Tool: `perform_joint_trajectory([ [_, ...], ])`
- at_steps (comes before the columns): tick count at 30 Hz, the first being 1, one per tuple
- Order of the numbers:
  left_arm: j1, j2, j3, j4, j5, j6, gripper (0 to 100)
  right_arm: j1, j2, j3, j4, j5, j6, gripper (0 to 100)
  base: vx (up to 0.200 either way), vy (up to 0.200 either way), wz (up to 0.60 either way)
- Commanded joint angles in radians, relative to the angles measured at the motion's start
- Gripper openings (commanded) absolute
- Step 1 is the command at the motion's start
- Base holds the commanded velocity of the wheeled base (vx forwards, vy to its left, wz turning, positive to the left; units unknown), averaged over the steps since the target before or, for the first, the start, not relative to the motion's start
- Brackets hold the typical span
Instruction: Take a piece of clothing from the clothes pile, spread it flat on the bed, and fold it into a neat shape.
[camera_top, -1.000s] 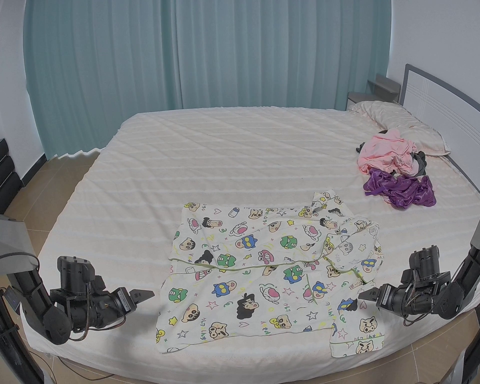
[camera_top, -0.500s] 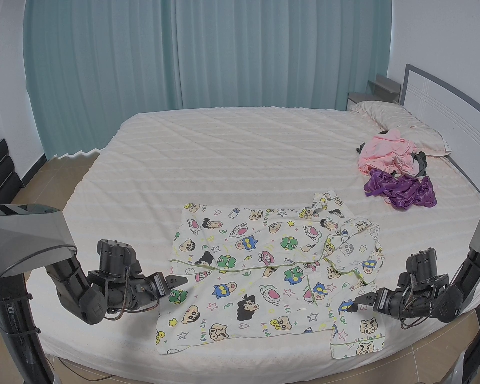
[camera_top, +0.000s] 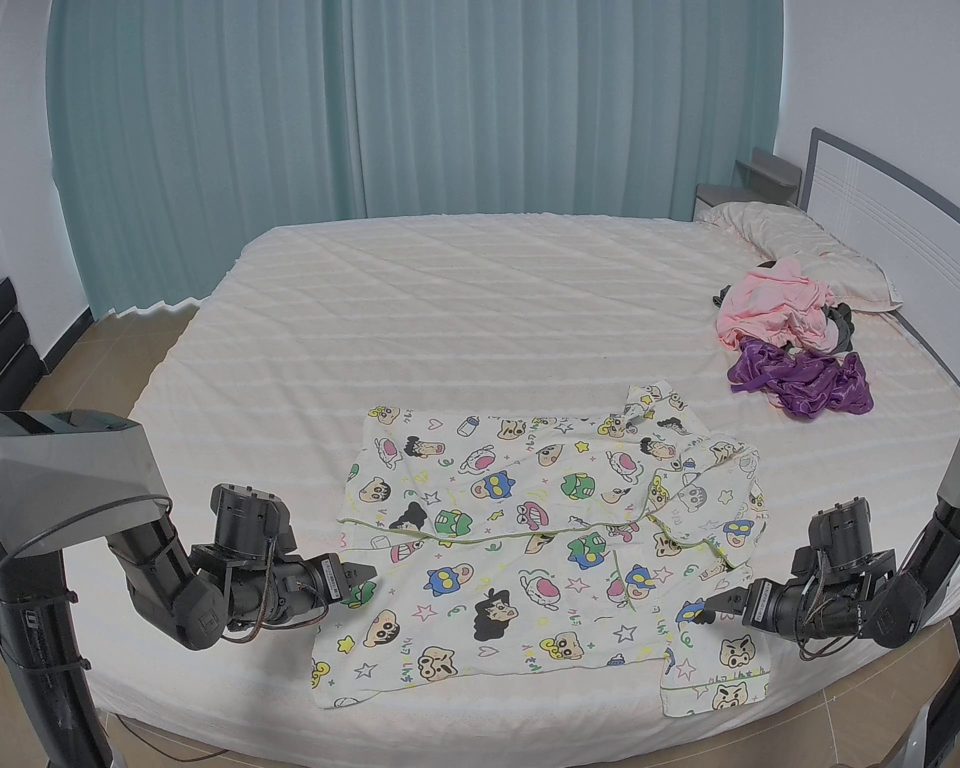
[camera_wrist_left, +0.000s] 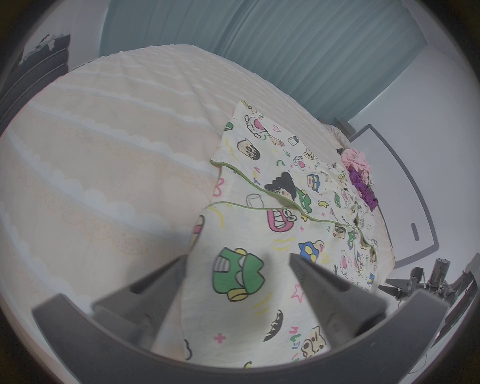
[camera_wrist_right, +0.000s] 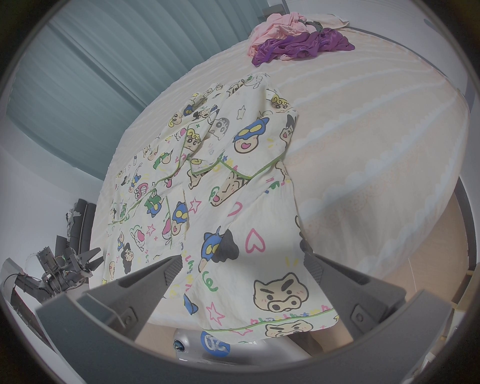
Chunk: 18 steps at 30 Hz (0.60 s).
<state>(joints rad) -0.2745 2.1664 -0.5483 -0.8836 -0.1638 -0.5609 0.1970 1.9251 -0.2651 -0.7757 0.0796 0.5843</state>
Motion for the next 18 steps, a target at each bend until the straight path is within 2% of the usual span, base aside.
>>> perform_joint_trajectory([
  [1,-0.002,-0.002,-0.001,0.002,0.017,-0.001,0,0.001,0.002,0.000,0.000,0.000,0.000,100,0.000,0.000,0.00],
  [5,0.003,-0.002,-0.002,0.002,0.056,0.002,0,0.001,0.002,0.000,0.000,0.000,0.000,100,0.000,0.000,0.00],
  [10,0.015,0.000,-0.009,0.002,0.061,0.001,0,0.001,0.000,0.001,0.000,0.000,0.000,100,0.000,0.000,0.00],
  [18,0.080,-0.020,-0.071,0.005,0.063,-0.004,0,-0.001,0.000,0.001,-0.002,0.000,0.000,100,0.000,0.000,0.00],
])
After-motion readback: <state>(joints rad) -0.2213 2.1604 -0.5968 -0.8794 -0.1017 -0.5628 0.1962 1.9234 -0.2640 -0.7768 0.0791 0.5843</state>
